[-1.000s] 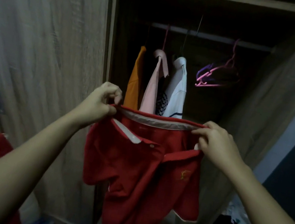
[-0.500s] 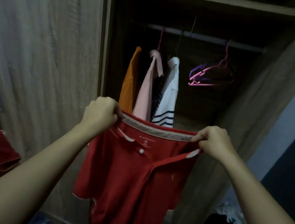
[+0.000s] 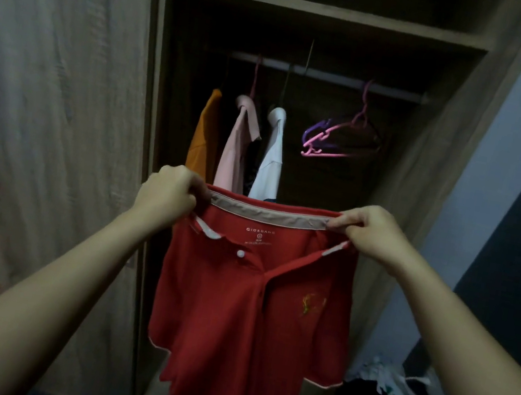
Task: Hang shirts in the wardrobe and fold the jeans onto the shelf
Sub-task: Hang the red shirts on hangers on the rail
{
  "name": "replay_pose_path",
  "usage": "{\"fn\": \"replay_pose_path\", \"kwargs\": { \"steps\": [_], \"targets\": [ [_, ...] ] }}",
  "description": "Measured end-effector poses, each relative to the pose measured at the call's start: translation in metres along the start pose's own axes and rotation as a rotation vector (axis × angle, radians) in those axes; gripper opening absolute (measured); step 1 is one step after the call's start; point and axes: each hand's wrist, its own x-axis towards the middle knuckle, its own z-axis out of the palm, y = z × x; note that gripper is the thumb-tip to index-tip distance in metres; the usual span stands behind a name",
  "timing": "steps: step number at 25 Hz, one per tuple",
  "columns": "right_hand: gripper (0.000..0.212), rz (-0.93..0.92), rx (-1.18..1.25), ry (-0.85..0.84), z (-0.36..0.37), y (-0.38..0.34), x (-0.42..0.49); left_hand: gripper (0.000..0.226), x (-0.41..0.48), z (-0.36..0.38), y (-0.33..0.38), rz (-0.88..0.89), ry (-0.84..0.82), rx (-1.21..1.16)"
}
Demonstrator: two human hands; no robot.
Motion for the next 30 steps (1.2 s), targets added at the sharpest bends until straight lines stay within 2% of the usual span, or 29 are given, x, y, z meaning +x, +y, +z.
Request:
{"fn": "replay_pose_path", "kwargs": {
  "steps": [4, 8, 10, 12, 18, 23, 27, 30],
  "targets": [
    [0.019, 0.068, 0.069, -0.045, -0.006, -0.006, 0.010, 0.036, 0.008, -0.002, 0.012, 0.007, 0.027, -0.035],
    [0.030, 0.064, 0.051, 0.041, -0.003, -0.008, 0.017, 0.015, 0.022, 0.001, 0.024, -0.029, 0.053, -0.107],
    [0.035, 0.039, 0.007, 0.074, 0.001, -0.015, 0.026, 0.015, 0.042, 0.005, 0.038, 0.043, 0.101, -0.195],
    [0.036, -0.004, -0.081, 0.012, 0.006, -0.026, 0.030, 0.018, 0.054, 0.005, 0.056, 0.124, 0.128, -0.257],
    [0.040, 0.024, -0.137, 0.021, -0.009, -0.038, 0.067, 0.025, 0.166, 0.026, 0.101, 0.251, 0.014, -0.361],
    [0.045, 0.018, -0.168, 0.033, -0.026, -0.035, 0.082, 0.041, 0.252, 0.057, 0.137, 0.273, -0.152, -0.225],
    [0.042, -0.002, -0.248, 0.104, -0.033, -0.037, 0.089, 0.039, 0.293, 0.092, 0.150, 0.199, -0.126, -0.253],
    [0.040, -0.003, -0.278, 0.142, -0.034, -0.038, 0.093, 0.043, 0.303, 0.118, 0.154, 0.189, -0.289, -0.184]
  ]
}}
